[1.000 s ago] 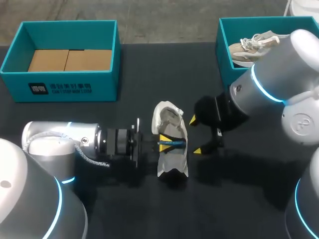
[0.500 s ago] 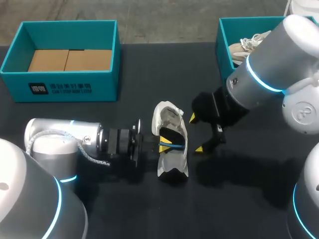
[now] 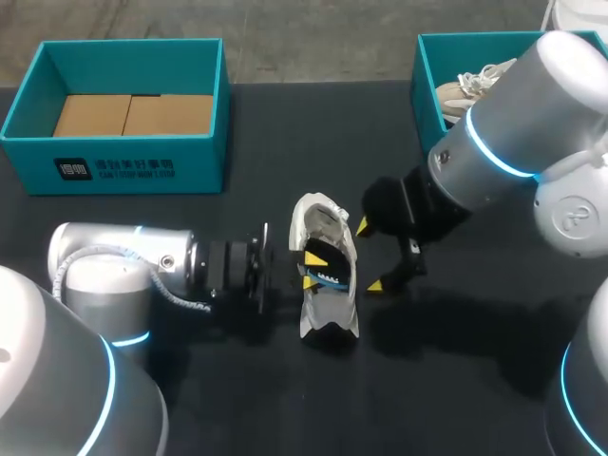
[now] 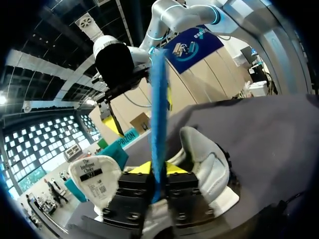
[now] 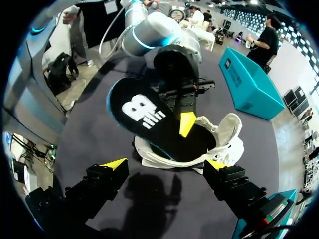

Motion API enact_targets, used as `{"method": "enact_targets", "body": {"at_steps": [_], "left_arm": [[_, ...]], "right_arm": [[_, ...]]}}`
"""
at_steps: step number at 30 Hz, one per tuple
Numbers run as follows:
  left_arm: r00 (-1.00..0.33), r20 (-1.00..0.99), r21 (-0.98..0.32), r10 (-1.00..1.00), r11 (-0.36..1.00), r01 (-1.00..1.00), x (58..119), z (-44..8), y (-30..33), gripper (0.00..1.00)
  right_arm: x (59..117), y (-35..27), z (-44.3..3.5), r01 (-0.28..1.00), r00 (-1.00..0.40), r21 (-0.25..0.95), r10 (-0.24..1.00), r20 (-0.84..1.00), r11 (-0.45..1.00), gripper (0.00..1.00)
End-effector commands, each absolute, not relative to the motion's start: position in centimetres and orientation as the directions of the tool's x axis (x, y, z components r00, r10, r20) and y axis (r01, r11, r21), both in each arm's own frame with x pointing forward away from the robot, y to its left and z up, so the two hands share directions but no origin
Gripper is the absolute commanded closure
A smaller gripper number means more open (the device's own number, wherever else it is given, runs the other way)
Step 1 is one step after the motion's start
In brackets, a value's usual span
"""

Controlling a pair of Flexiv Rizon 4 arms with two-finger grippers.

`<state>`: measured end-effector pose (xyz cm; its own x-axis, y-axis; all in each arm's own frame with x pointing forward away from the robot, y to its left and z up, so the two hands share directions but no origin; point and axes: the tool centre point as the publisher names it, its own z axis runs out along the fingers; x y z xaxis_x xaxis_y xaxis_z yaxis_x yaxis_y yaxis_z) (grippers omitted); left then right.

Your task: Take the shoe out of the shoebox, open the shoe tongue, remove and reinsert the insole, then place the shoe into the shoebox

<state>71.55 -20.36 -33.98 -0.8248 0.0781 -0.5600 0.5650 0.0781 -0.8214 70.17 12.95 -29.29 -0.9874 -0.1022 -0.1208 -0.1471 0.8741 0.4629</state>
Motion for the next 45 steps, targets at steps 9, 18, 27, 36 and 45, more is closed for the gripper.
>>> {"method": "enact_targets", "body": {"at_steps": [9,18,27,36,45], "left_arm": [[-0.814,-0.577,-0.813,0.069,0.038,0.580,70.3,-31.9,-20.0,0.68],[-0.817,-0.567,-0.819,0.107,0.033,0.573,69.9,-33.1,-20.8,1.00],[-0.807,-0.579,-0.804,0.118,0.083,0.589,71.3,-34.6,-20.5,1.00],[-0.812,-0.579,-0.806,0.074,0.093,0.584,71.8,-34.5,-20.2,0.65],[-0.801,-0.597,-0.799,0.050,0.053,0.599,70.6,-32.4,-19.6,0.59]], "right_arm": [[70.5,13.7,-29.6,-0.150,-0.987,0.466,-0.105,-0.120,0.872,0.00],[70.5,14.0,-29.7,-0.150,-0.987,0.469,-0.103,-0.125,0.870,0.00],[70.3,14.0,-29.4,-0.149,-0.986,0.467,-0.099,-0.131,0.872,0.00],[70.1,14.1,-29.6,-0.146,-0.987,0.471,-0.095,-0.130,0.870,0.00],[70.6,14.1,-29.7,-0.154,-0.986,0.474,-0.108,-0.124,0.867,0.00]]}}
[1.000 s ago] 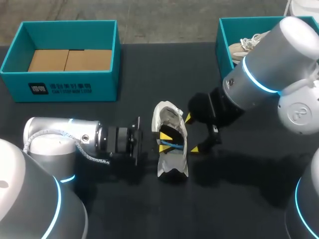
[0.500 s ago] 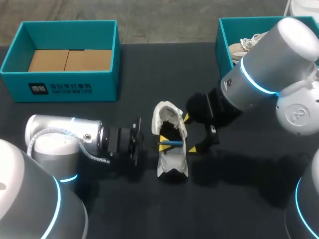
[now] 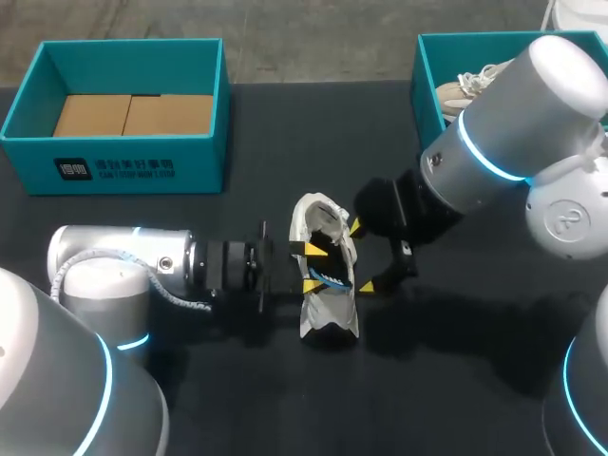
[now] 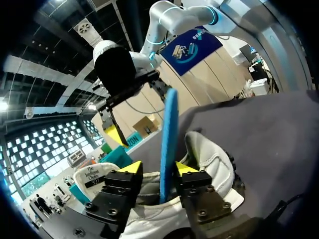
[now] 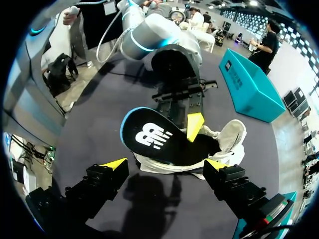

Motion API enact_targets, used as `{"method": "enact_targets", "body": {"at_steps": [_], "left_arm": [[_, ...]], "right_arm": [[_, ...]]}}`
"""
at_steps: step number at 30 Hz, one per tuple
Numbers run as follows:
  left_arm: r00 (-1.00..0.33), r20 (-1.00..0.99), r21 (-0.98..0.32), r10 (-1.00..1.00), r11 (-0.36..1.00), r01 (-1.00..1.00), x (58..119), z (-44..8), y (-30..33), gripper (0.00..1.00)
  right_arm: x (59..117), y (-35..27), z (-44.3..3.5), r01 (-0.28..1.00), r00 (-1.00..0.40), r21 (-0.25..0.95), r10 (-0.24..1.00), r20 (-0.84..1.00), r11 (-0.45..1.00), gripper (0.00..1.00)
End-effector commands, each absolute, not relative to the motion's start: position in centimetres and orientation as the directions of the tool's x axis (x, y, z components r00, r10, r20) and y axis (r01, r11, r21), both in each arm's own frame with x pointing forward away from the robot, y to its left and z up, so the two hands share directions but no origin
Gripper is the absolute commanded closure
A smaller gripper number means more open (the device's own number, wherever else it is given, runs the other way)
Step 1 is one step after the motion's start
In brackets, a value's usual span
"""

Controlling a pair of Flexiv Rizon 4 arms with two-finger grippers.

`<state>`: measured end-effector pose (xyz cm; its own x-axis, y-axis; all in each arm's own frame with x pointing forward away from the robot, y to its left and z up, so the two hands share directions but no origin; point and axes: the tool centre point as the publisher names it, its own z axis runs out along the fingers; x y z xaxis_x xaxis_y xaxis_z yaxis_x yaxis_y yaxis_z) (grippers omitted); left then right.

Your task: Take the shoe out of the shoebox, open the shoe tongue, remove and reinsert the insole, then place the shoe into the shoebox

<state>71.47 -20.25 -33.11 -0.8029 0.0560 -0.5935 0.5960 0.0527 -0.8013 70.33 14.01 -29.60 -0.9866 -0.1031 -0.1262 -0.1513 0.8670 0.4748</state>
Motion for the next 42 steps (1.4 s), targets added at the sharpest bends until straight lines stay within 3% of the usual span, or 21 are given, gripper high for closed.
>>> {"method": "enact_targets", "body": {"at_steps": [1,8,10,33,34,35,36,40,42], "left_arm": [[-0.800,-0.598,-0.798,0.052,0.046,0.600,70.4,-32.3,-19.7,0.60],[-0.803,-0.590,-0.804,0.079,0.032,0.594,69.8,-32.8,-20.9,0.80],[-0.804,-0.589,-0.805,0.086,0.030,0.593,69.8,-32.9,-21.1,1.00],[-0.773,-0.621,-0.772,0.132,0.068,0.632,72.3,-35.0,-20.7,1.00],[-0.774,-0.619,-0.774,0.129,0.067,0.630,72.2,-34.9,-20.7,0.89],[-0.775,-0.619,-0.775,0.125,0.063,0.629,71.9,-34.7,-20.7,0.61],[-0.777,-0.618,-0.777,0.119,0.057,0.627,71.7,-34.5,-20.7,0.44],[-0.773,-0.623,-0.775,0.118,0.033,0.631,71.0,-33.9,-21.0,0.42],[-0.771,-0.625,-0.774,0.123,0.027,0.632,70.7,-33.6,-21.2,0.50]], "right_arm": [[70.6,14.1,-29.7,-0.156,-0.986,0.474,-0.110,-0.124,0.867,0.00],[70.6,14.1,-29.7,-0.159,-0.986,0.473,-0.112,-0.127,0.867,0.00],[70.4,14.0,-29.6,-0.157,-0.986,0.473,-0.109,-0.128,0.867,0.00],[69.9,13.4,-29.6,-0.135,-0.988,0.470,-0.083,-0.131,0.872,0.00],[69.9,13.4,-29.6,-0.135,-0.988,0.470,-0.083,-0.130,0.872,0.00],[69.9,13.4,-29.6,-0.135,-0.988,0.470,-0.083,-0.130,0.872,0.00],[69.9,13.4,-29.6,-0.135,-0.988,0.470,-0.083,-0.130,0.872,0.00],[69.9,13.5,-29.6,-0.138,-0.988,0.471,-0.086,-0.130,0.871,0.00],[70.0,13.5,-29.7,-0.141,-0.987,0.471,-0.089,-0.131,0.871,0.00]]}}
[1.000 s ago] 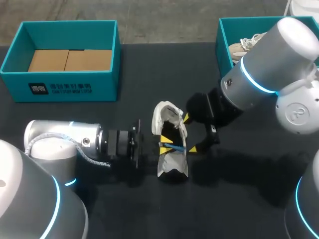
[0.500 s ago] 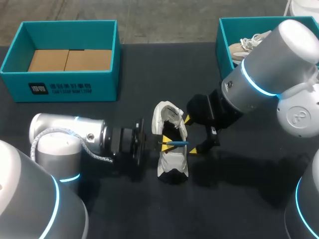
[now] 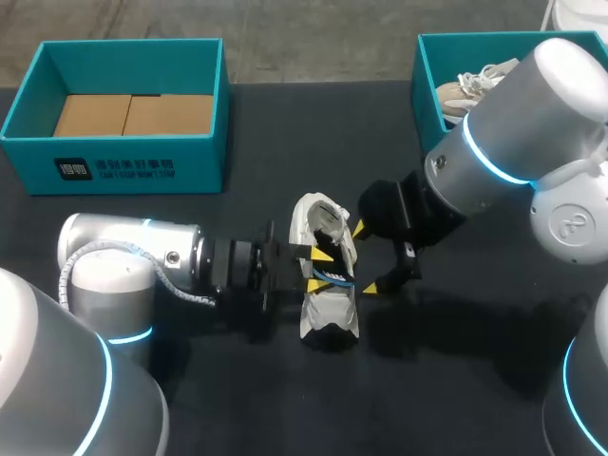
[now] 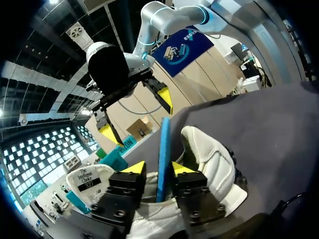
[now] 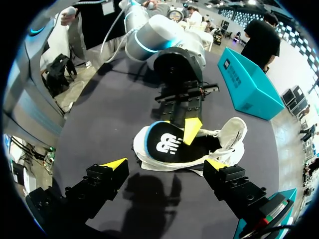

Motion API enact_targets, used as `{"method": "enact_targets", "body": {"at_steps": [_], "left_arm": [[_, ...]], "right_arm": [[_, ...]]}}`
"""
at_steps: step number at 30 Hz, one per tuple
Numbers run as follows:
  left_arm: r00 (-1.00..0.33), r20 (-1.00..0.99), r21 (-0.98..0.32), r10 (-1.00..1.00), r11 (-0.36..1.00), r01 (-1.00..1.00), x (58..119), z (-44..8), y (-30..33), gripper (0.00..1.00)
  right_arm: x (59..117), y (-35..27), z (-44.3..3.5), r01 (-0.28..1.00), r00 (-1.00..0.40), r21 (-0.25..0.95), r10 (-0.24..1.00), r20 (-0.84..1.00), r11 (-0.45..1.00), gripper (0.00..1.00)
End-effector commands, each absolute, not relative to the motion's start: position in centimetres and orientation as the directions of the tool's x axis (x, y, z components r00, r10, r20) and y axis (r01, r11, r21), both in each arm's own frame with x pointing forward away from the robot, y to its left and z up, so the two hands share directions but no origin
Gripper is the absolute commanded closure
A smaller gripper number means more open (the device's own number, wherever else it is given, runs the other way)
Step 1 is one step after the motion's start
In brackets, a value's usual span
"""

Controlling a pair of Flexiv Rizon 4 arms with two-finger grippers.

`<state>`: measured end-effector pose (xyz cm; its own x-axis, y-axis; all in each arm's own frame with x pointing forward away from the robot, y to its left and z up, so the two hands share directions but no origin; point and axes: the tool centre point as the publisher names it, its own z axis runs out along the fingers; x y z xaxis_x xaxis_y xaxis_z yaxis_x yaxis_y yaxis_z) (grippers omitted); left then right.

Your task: Take the shoe out of the shoebox, open the shoe tongue, remove and reinsert the insole, then place the shoe into the shoebox

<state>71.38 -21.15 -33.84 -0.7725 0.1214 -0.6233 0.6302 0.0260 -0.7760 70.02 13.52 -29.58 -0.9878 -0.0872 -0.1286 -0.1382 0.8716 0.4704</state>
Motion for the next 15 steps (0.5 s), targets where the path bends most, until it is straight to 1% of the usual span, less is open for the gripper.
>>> {"method": "enact_targets", "body": {"at_steps": [1,5,6,7,8,9,15], "left_arm": [[-0.769,-0.627,-0.773,0.125,0.023,0.634,70.6,-33.6,-21.3,0.52],[-0.765,-0.630,-0.771,0.135,0.010,0.637,70.3,-33.4,-21.7,0.58],[-0.764,-0.629,-0.771,0.140,0.008,0.636,70.2,-33.5,-21.8,0.74],[-0.764,-0.629,-0.771,0.145,0.007,0.637,70.2,-33.6,-21.8,0.85],[-0.764,-0.628,-0.772,0.147,0.008,0.636,70.1,-33.7,-21.9,0.94],[-0.765,-0.626,-0.773,0.152,0.010,0.634,70.2,-33.9,-21.9,1.00],[-0.760,-0.627,-0.769,0.169,0.020,0.639,70.6,-34.7,-21.8,1.00]], "right_arm": [[70.0,13.5,-29.6,-0.142,-0.987,0.471,-0.090,-0.132,0.871,0.00],[70.0,13.6,-29.6,-0.146,-0.987,0.470,-0.093,-0.134,0.871,0.00],[70.0,13.7,-29.6,-0.146,-0.987,0.470,-0.093,-0.134,0.871,0.00],[69.9,13.7,-29.6,-0.145,-0.987,0.470,-0.092,-0.135,0.871,0.00],[69.9,13.7,-29.6,-0.145,-0.987,0.470,-0.092,-0.135,0.871,0.00],[69.8,13.6,-29.6,-0.144,-0.987,0.469,-0.090,-0.136,0.871,0.00],[69.7,13.6,-29.5,-0.141,-0.987,0.469,-0.086,-0.136,0.872,0.00]]}}
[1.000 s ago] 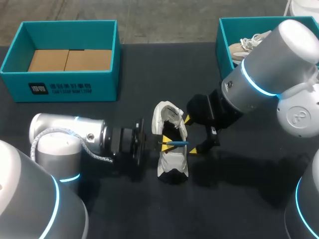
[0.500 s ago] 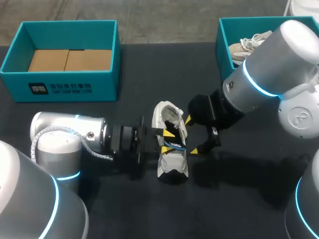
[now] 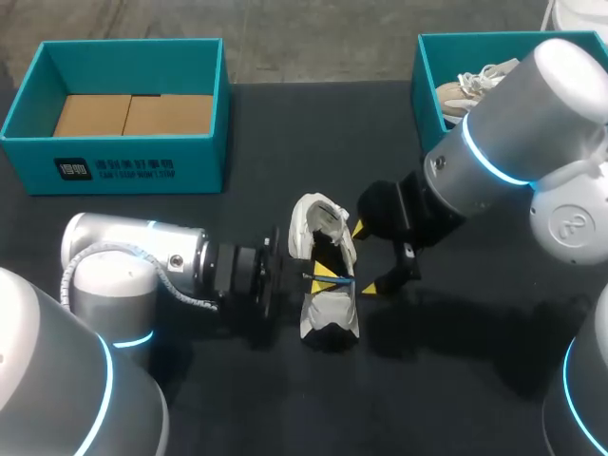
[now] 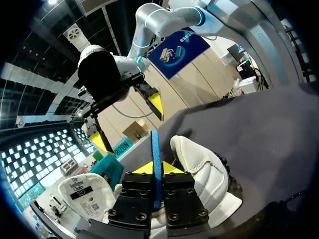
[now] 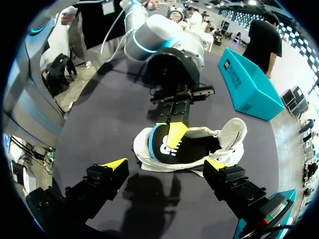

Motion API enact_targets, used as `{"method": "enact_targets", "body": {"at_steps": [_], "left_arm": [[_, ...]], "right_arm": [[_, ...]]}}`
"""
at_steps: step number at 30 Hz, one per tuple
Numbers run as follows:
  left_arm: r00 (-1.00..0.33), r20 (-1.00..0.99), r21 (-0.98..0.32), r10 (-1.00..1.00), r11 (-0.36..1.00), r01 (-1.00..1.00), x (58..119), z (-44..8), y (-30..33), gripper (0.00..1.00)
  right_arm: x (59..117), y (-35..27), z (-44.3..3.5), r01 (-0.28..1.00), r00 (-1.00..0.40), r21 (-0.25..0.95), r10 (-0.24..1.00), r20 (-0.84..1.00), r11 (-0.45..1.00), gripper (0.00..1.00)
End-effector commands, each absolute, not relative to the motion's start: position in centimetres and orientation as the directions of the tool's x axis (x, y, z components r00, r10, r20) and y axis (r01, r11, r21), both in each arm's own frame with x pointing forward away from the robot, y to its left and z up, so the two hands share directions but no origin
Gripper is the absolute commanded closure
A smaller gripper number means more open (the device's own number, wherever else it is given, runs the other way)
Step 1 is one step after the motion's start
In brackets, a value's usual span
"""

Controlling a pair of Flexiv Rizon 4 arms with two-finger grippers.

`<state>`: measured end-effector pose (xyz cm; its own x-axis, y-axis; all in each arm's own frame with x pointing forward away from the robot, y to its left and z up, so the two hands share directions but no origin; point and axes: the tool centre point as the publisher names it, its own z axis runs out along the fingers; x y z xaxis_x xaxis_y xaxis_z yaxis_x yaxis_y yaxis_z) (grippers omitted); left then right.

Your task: Take the shoe out of the shoebox, open the shoe tongue, remove and reinsert the insole, then place the shoe into the shoebox

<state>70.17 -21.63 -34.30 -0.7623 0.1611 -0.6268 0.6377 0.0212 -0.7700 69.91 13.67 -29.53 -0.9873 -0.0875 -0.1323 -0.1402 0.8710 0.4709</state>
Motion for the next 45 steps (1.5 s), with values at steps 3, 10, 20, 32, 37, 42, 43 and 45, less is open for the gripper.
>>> {"method": "enact_targets", "body": {"at_steps": [3,10,20,32,37,42,43,45], "left_arm": [[-0.755,-0.633,-0.764,0.172,0.025,0.645,71.1,-35.2,-21.8,1.00],[-0.752,-0.636,-0.757,0.169,0.047,0.651,71.9,-36.2,-21.6,1.00],[-0.753,-0.649,-0.755,0.109,0.021,0.655,71.5,-34.4,-20.9,0.44],[-0.743,-0.662,-0.748,0.101,-0.016,0.664,70.6,-32.6,-21.0,0.91],[-0.747,-0.653,-0.754,0.125,-0.019,0.657,70.4,-33.3,-21.4,1.00],[-0.749,-0.646,-0.758,0.145,-0.008,0.652,70.8,-34.4,-21.8,1.00],[-0.749,-0.645,-0.757,0.154,0.001,0.653,71.0,-34.6,-21.8,1.00],[-0.753,-0.639,-0.761,0.154,0.015,0.649,71.3,-35.0,-21.7,1.00]], "right_arm": [[69.7,13.5,-29.4,-0.141,-0.987,0.468,-0.086,-0.137,0.872,0.00],[70.2,13.3,-28.7,-0.149,-0.985,0.459,-0.092,-0.143,0.876,0.00],[70.4,13.4,-29.0,-0.152,-0.986,0.460,-0.103,-0.132,0.875,0.00],[70.9,13.6,-29.2,-0.165,-0.985,0.465,-0.119,-0.126,0.870,0.00],[70.6,13.6,-29.2,-0.158,-0.986,0.466,-0.109,-0.129,0.871,0.00],[70.4,13.5,-29.2,-0.148,-0.986,0.468,-0.096,-0.133,0.871,0.00],[70.4,13.5,-29.2,-0.148,-0.986,0.468,-0.096,-0.133,0.871,0.00],[70.4,13.5,-29.2,-0.146,-0.987,0.467,-0.093,-0.133,0.872,0.00]]}}
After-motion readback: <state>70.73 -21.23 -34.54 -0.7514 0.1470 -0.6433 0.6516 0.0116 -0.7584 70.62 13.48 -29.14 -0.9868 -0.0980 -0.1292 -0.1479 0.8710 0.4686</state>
